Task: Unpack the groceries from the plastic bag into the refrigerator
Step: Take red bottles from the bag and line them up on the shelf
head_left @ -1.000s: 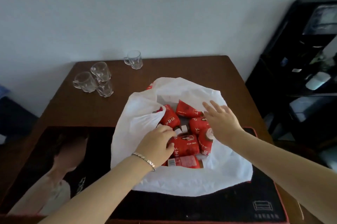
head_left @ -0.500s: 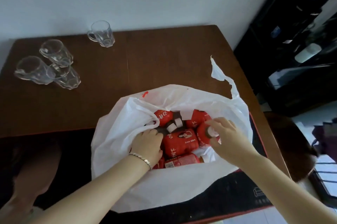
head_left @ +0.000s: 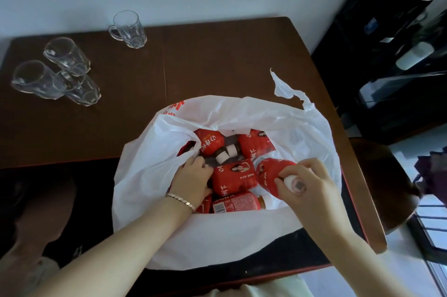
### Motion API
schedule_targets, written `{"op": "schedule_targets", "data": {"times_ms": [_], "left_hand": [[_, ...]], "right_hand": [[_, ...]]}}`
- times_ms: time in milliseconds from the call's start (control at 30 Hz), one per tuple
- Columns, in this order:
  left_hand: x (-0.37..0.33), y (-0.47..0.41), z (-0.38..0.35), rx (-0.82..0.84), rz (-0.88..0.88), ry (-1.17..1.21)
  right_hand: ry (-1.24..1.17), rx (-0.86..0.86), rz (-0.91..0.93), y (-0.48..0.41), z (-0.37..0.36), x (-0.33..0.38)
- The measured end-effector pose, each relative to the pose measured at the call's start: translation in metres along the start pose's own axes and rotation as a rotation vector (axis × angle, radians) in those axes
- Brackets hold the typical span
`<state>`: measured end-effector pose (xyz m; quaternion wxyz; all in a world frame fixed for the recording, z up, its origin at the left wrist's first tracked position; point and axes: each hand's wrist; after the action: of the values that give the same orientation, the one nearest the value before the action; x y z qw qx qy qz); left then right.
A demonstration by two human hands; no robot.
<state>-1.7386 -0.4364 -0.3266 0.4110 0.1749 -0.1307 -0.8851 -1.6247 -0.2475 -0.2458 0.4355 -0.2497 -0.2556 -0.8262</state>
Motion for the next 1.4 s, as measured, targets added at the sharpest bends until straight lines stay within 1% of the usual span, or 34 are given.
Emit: {"op": "schedule_targets", "data": {"times_ms": [133, 267, 433, 500, 600, 667, 733, 800, 833, 900, 967, 1000, 1067, 1167, 1300, 1367, 1400], "left_hand": [[-0.005, 0.004, -0.003, 0.004, 0.045, -0.035], [-0.012, 0.000, 0.002, 0.031, 0.128, -0.046], [-0.027, -0.002, 0.000, 0.088, 0.137, -0.156], [-0.031, 0.002, -0.001, 0.081, 0.148, -0.117], [-0.027, 0.009, 0.010, 0.018, 0.135, 0.110], [-0.025, 0.015, 0.023, -0.037, 0.089, 0.204], [-0.029, 0.020, 0.034, -0.045, 0.006, 0.202], [-0.031, 0.021, 0.038, -0.072, -0.014, 0.228], [-0.032, 0.020, 0.038, -0.088, 0.015, 0.273], [-0.036, 0.015, 0.039, -0.090, 0.103, 0.375], [-0.043, 0.010, 0.041, -0.082, 0.118, 0.430], [-0.045, 0.008, 0.042, -0.088, 0.111, 0.442], [-0.046, 0.008, 0.043, -0.108, 0.125, 0.507], [-0.036, 0.010, 0.040, -0.069, 0.161, 0.694], [-0.025, 0.019, 0.037, -0.060, 0.197, 0.909], [-0.025, 0.024, 0.037, -0.083, 0.206, 0.962], [-0.025, 0.026, 0.038, -0.097, 0.207, 0.949]], "right_hand": [[-0.074, 0.072, -0.048, 0.003, -0.001, 0.000], [-0.068, 0.080, -0.028, 0.006, 0.000, 0.000], [-0.050, 0.087, -0.030, 0.013, 0.002, -0.005], [-0.066, 0.083, -0.054, 0.016, 0.002, -0.010], [-0.073, 0.088, -0.062, 0.018, 0.004, -0.017], [-0.065, 0.105, -0.079, 0.017, 0.004, -0.019], [0.026, 0.117, -0.083, 0.013, 0.002, -0.016], [0.138, 0.109, -0.023, 0.008, 0.000, -0.010], [0.201, 0.105, 0.040, 0.006, -0.001, -0.006], [0.360, 0.130, 0.204, -0.001, -0.001, 0.006], [0.504, 0.166, 0.370, -0.011, -0.005, 0.016], [0.548, 0.176, 0.421, -0.017, -0.007, 0.019], [0.594, 0.204, 0.467, -0.032, -0.012, 0.025], [0.675, 0.273, 0.532, -0.057, -0.020, 0.031], [0.898, 0.470, 0.659, -0.070, -0.033, 0.033], [0.925, 0.469, 0.699, -0.069, -0.040, 0.026], [0.864, 0.424, 0.706, -0.067, -0.045, 0.020]]}}
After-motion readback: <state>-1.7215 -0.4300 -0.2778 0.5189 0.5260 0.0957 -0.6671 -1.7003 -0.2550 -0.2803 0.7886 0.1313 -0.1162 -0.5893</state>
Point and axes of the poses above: each hand's wrist, its own y-axis away from the middle knuckle, its own z-axis out of the back of the hand, x = y × z, and after that the axes turned 6 degrees about -z, right-handed
